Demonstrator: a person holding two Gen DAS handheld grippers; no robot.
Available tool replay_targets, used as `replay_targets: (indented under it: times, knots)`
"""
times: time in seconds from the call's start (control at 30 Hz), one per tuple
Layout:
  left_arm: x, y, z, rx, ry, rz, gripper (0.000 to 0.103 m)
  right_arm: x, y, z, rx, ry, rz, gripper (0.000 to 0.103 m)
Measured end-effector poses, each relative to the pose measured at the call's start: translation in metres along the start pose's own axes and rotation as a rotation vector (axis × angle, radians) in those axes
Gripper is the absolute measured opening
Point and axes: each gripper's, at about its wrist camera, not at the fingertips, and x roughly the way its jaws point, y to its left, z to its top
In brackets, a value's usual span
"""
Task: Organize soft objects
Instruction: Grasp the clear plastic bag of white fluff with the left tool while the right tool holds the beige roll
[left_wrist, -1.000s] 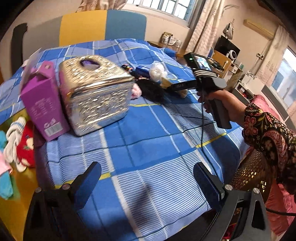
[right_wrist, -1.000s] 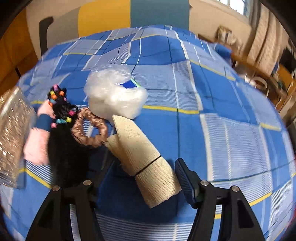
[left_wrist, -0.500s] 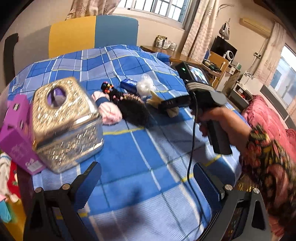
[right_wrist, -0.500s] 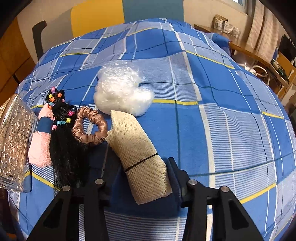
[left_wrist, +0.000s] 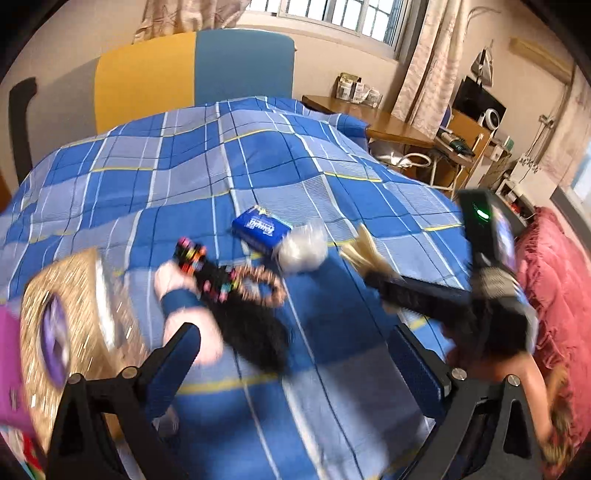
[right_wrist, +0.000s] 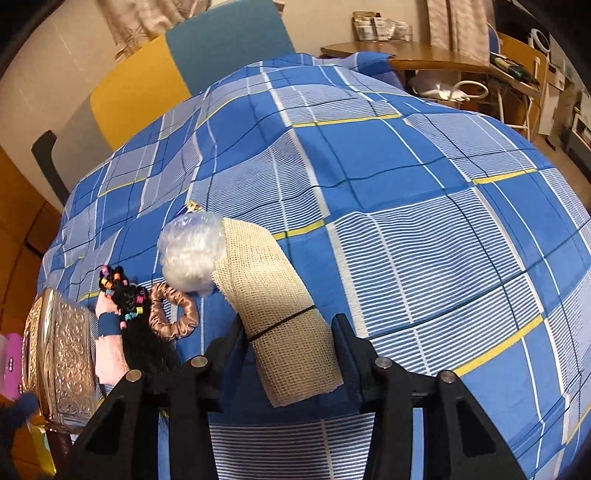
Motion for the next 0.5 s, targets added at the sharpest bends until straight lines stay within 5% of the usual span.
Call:
replay_targets:
  times: [0.13,0.33,0.5]
  knots:
    - [0.047,0.002,0.025,0.007,0.056,0.112,0.102,-0.002,-0.001,0.004,0.007,-0.020,-0.003,0.046]
    - [0.095,0.024,0.035,-0.056,0.121,0.186,0.101,-0.017,-0.022,0.008,0.105,-0.093,-0.023,0.046]
    - [0.100,0.012,0.039,-0.051,0.063,0.079,0.102,-0.027,-0.042,0.012,0.208,-0.142,-0.024,0.046]
